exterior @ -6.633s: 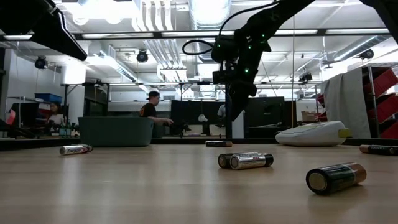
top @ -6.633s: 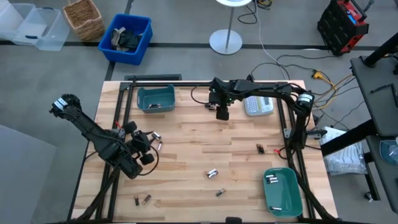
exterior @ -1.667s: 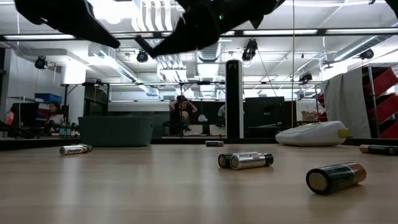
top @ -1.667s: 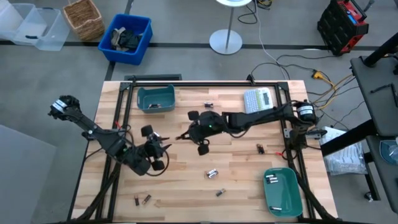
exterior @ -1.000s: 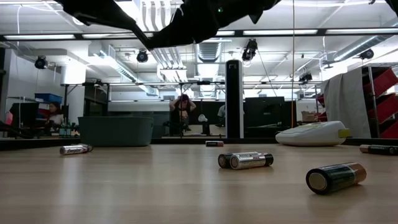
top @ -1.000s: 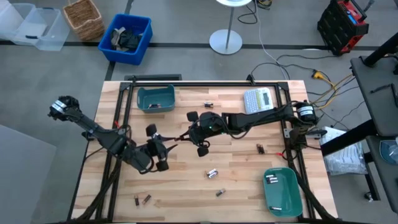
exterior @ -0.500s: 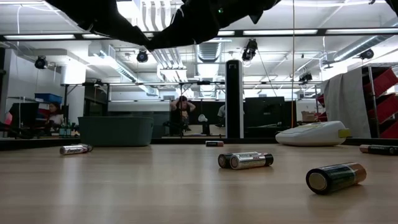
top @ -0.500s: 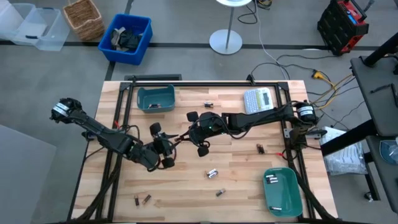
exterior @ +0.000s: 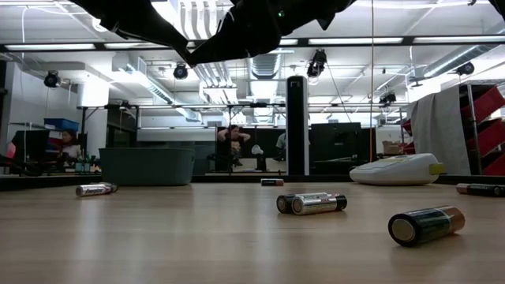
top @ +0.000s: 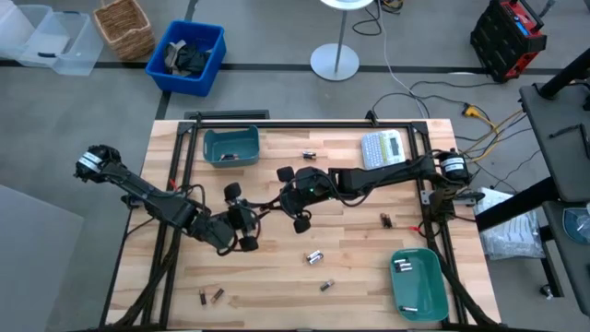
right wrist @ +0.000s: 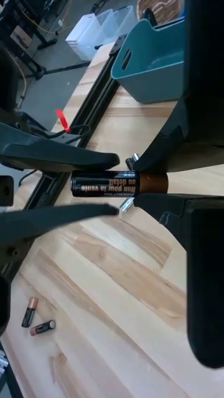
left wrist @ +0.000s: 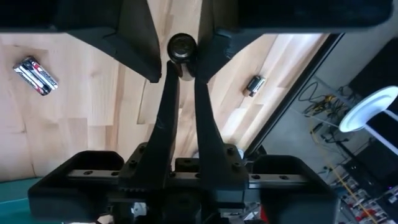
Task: Sort batteries
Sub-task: Put the black battery into the blue bin
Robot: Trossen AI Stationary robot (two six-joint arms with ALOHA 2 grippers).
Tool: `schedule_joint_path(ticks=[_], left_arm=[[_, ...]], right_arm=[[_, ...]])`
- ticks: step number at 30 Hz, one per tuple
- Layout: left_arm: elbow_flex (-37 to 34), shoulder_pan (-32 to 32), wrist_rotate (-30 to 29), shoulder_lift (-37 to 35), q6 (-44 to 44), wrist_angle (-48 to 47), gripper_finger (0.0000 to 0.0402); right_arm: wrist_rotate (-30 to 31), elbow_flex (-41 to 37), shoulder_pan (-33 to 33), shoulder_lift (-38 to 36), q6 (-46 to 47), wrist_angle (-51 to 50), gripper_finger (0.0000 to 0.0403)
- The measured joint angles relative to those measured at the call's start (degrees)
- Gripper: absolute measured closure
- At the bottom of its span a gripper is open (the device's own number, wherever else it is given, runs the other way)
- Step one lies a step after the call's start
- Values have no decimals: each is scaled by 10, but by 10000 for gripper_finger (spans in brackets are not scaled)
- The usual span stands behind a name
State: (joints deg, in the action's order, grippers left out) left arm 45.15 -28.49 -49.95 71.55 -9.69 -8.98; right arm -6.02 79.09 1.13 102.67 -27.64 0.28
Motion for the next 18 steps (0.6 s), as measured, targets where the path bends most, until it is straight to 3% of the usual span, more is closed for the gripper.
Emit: schedule_joint_path(ticks=[5, 15, 18], left_arm=[[0, 0, 0, 0, 0, -1, 372], [0, 1, -3, 0, 0, -4, 372], [0, 1, -4, -3, 0, -4, 372]], right_arm=[[0, 0, 0, 0, 0, -1, 371], [0, 0, 0, 0, 1, 0, 371], [1, 0, 0, 0, 6, 1, 350]])
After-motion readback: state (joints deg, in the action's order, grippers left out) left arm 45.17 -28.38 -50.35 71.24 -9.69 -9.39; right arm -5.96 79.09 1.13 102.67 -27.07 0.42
